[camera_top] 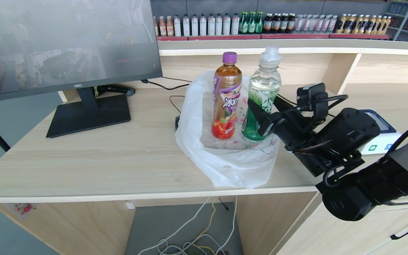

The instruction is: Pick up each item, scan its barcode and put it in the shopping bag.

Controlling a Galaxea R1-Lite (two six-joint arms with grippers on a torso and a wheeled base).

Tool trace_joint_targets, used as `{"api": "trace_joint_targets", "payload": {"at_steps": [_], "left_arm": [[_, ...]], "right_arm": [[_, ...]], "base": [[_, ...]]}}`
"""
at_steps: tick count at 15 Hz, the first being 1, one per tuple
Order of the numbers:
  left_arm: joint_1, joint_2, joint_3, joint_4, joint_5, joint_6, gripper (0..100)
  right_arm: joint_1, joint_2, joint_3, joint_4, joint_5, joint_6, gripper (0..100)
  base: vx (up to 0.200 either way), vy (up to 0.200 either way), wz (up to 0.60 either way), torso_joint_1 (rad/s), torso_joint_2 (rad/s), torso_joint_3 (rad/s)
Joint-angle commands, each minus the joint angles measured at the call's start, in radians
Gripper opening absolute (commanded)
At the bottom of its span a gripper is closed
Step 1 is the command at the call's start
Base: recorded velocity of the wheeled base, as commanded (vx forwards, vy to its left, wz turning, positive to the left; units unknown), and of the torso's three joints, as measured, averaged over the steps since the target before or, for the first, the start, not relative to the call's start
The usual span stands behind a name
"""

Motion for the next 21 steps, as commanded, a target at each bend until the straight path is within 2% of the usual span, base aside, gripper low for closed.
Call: {"api": "trace_joint_targets", "payload": {"at_steps": [1, 18, 19, 21], "left_arm": [[0.002, 0.000, 0.000, 0.000, 0.000, 0.000, 100], [0.000, 0.000, 0.000, 0.000, 0.000, 0.000, 100], [0.002, 0.000, 0.000, 0.000, 0.000, 0.000, 100], [0.000, 0.000, 0.000, 0.000, 0.000, 0.000, 100]], "right_arm": [[0.002, 0.004, 0.004, 0.002, 0.001, 0.000, 0], [0.002, -0.009, 0.027, 0.002, -0.001, 0.012, 0], [0.002, -0.010, 0.030, 0.002, -0.001, 0.015, 100], [0.002, -0.027, 0.052, 0.002, 0.001, 0.034, 100]], "base": [[0.000, 0.000, 0.00, 0.000, 0.00, 0.000], [0.000, 0.000, 0.00, 0.000, 0.00, 0.000], [0.000, 0.000, 0.00, 0.000, 0.00, 0.000], [0.000, 0.000, 0.00, 0.000, 0.00, 0.000]]}}
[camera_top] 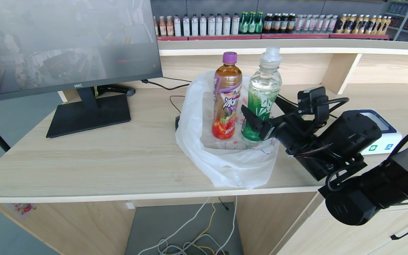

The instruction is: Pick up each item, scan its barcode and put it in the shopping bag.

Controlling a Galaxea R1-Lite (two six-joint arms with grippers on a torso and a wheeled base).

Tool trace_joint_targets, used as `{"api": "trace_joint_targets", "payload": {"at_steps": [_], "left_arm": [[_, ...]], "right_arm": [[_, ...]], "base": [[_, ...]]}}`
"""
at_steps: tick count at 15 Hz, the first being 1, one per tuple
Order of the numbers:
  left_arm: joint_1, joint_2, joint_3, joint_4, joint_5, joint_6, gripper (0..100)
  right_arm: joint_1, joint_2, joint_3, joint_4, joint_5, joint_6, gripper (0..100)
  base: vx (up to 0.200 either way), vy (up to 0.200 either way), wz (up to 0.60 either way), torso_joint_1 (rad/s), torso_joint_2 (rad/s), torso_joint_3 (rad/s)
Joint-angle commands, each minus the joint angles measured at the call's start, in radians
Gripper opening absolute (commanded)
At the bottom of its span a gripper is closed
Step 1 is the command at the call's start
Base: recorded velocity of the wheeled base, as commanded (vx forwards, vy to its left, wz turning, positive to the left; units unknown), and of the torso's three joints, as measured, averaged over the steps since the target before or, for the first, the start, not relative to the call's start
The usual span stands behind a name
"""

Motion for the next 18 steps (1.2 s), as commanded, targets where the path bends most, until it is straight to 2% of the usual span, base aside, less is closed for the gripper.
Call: {"api": "trace_joint_targets", "payload": {"at_steps": [1, 7, 14, 16, 18], "left_arm": [[0.000, 0.000, 0.000, 0.000, 0.000, 0.000, 100], [0.002, 0.000, 0.000, 0.000, 0.000, 0.000, 100], [0.000, 0.000, 0.000, 0.000, 0.000, 0.000, 100], [0.000, 0.000, 0.000, 0.000, 0.000, 0.002, 100], [0.000, 0.000, 0.000, 0.000, 0.000, 0.000, 100]], "right_arm": [[0.000, -0.027, 0.036, -0.002, 0.001, 0.007, 100], [0.000, -0.202, 0.186, -0.002, 0.001, 0.007, 100], [-0.076, -0.752, 0.795, -0.002, -0.001, -0.005, 100], [-0.084, -0.913, 0.800, 0.095, -0.005, 0.009, 100], [-0.079, -1.202, 0.800, 0.576, -0.001, -0.002, 100]], "base": [[0.000, 0.000, 0.00, 0.000, 0.00, 0.000], [0.000, 0.000, 0.00, 0.000, 0.00, 0.000], [0.000, 0.000, 0.00, 0.000, 0.00, 0.000], [0.000, 0.000, 0.00, 0.000, 0.00, 0.000], [0.000, 0.000, 0.00, 0.000, 0.00, 0.000]]}}
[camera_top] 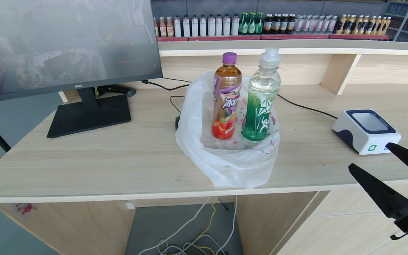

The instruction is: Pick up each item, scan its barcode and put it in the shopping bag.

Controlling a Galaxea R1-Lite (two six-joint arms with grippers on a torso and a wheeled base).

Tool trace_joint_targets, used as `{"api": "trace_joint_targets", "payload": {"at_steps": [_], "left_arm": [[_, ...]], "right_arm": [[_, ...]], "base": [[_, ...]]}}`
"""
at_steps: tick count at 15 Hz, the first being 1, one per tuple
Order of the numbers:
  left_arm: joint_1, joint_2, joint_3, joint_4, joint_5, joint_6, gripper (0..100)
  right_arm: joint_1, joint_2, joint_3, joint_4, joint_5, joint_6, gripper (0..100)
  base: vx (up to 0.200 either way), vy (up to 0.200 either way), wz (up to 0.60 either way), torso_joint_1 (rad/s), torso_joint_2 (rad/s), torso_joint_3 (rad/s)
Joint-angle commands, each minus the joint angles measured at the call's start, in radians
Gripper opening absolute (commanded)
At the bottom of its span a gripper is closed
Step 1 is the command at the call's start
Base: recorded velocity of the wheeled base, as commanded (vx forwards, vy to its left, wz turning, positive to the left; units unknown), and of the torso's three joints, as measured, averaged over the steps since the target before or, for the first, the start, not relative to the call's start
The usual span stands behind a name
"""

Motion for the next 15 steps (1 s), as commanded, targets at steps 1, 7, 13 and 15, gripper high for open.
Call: {"api": "trace_joint_targets", "payload": {"at_steps": [1, 7, 13, 15], "left_arm": [[0.000, 0.000, 0.000, 0.000, 0.000, 0.000, 100], [0.000, 0.000, 0.000, 0.000, 0.000, -0.005, 100], [0.000, 0.000, 0.000, 0.000, 0.000, -0.002, 100], [0.002, 0.000, 0.000, 0.000, 0.000, -0.003, 100]], "right_arm": [[0.004, -0.487, 0.033, 0.558, 0.004, -0.036, 100], [-0.004, -1.036, 0.003, 1.336, 0.010, -0.119, 100], [-0.320, -0.952, 0.003, 1.335, 0.003, -0.076, 100], [-0.341, -0.992, 0.004, 1.335, 0.003, -0.074, 100]], "base": [[0.000, 0.000, 0.00, 0.000, 0.00, 0.000], [0.000, 0.000, 0.00, 0.000, 0.00, 0.000], [0.000, 0.000, 0.00, 0.000, 0.00, 0.000], [0.000, 0.000, 0.00, 0.000, 0.00, 0.000]]}}
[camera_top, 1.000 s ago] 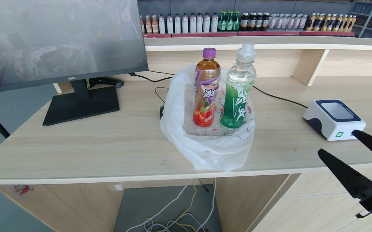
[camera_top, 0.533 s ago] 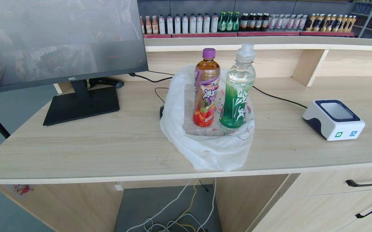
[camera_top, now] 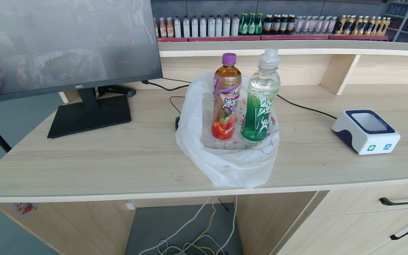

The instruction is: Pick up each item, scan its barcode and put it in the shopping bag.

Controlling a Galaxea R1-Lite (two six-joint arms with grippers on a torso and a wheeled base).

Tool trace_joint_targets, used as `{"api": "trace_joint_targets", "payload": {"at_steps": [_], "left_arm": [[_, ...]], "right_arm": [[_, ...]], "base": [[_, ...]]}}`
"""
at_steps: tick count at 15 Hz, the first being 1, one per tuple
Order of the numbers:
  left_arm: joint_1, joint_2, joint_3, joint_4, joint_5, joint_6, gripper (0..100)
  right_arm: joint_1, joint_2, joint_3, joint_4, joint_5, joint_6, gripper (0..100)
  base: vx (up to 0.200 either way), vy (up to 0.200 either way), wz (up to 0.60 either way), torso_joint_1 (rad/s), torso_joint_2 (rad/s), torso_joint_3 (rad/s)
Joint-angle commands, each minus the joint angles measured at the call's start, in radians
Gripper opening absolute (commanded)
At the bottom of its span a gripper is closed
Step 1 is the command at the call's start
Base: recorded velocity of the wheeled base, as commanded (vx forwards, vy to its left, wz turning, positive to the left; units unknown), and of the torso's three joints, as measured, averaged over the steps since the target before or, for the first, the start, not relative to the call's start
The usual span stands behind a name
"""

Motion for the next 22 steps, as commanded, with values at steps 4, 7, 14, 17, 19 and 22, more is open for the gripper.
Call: {"api": "trace_joint_targets", "payload": {"at_steps": [4, 7, 14, 17, 19, 22], "left_arm": [[0.001, 0.000, 0.000, 0.000, 0.000, -0.002, 100], [0.000, 0.000, 0.000, 0.000, 0.000, 0.001, 100], [0.001, 0.000, 0.000, 0.000, 0.000, 0.002, 100], [0.000, 0.000, 0.000, 0.000, 0.000, 0.004, 100], [0.000, 0.000, 0.000, 0.000, 0.000, 0.004, 100], [0.000, 0.000, 0.000, 0.000, 0.000, -0.001, 100]], "right_arm": [[-0.082, -0.145, 0.002, -0.004, 0.020, 0.010, 100], [-0.081, -0.149, 0.007, -0.025, 0.023, 0.132, 100], [-0.081, -0.149, 0.005, -0.027, 0.025, 0.217, 100], [-0.081, -0.149, 0.005, -0.027, 0.025, 0.217, 100], [-0.081, -0.149, 0.005, -0.027, 0.025, 0.217, 100], [-0.081, -0.149, 0.005, -0.027, 0.028, 0.217, 100]], "base": [[0.000, 0.000, 0.00, 0.000, 0.00, 0.000], [-0.067, 0.000, 0.00, 0.004, 0.00, 0.001], [-0.057, 0.000, 0.00, 0.001, 0.00, 0.001], [0.000, -0.133, 0.00, 0.002, 0.00, 0.000], [0.000, -0.200, 0.00, -0.002, 0.00, 0.002], [0.000, -0.200, 0.00, 0.010, 0.00, 0.002]]}}
